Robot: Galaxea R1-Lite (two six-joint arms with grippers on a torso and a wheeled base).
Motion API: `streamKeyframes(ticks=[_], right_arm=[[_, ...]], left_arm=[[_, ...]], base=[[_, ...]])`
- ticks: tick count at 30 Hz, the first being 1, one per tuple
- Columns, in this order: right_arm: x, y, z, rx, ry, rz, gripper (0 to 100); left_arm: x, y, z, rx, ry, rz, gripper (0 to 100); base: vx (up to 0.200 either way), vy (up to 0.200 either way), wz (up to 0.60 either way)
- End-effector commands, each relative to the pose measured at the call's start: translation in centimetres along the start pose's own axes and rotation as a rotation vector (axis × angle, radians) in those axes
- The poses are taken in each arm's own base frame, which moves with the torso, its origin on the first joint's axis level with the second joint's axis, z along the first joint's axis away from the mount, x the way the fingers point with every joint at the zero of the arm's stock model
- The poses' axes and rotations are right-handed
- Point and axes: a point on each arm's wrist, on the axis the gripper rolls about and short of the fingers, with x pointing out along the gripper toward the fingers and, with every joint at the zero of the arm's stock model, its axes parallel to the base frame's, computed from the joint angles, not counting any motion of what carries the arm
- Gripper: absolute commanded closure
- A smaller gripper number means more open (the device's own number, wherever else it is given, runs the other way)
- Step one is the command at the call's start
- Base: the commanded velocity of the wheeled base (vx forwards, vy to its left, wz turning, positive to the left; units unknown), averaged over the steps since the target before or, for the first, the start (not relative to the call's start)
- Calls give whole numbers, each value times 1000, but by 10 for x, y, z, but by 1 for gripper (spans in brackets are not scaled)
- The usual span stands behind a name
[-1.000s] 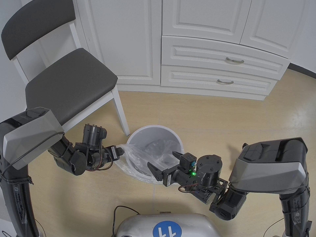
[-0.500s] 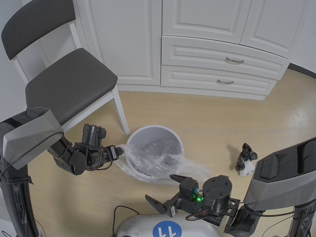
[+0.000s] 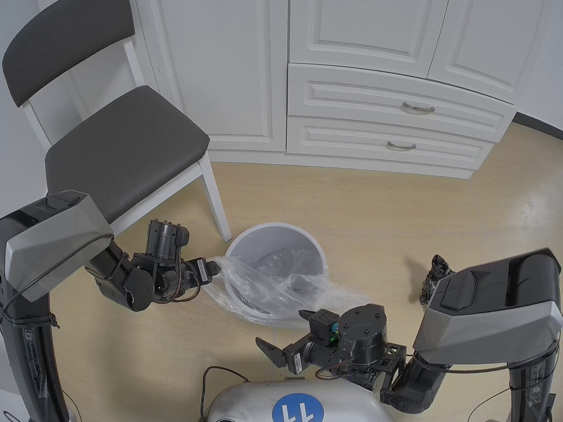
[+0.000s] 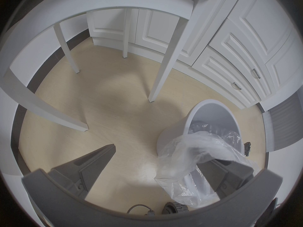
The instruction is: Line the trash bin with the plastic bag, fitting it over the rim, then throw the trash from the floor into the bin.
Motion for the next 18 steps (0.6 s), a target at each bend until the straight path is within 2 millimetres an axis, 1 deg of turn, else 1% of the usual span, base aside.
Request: streamKeyframes(ticks=[1,5,8,11,13,15,18], right_arm=[[17,-16,-7,13,-6,-48,0],[27,-23,-16,19,-1,-69,0],[33,-31,-17,26,-12,-89,0],[37,-37,-16,31,-32,-101,0],[37,-37,-16,31,-32,-101,0],[37,-42,-11,35,-66,-111,0],[37,-45,-9,37,-80,-114,0]], left_arm=[[1,0,-1,0,2,1,0],[1,1,0,-1,0,1,0],[1,1,0,-2,0,3,0],[1,1,1,-3,-2,3,0],[1,1,1,-3,-2,3,0],[1,2,0,-3,-2,3,0],[1,2,0,-3,-2,3,0]], base=[[0,0,0],[0,0,0],[0,0,0],[0,0,0],[0,0,0],[0,0,0],[0,0,0]])
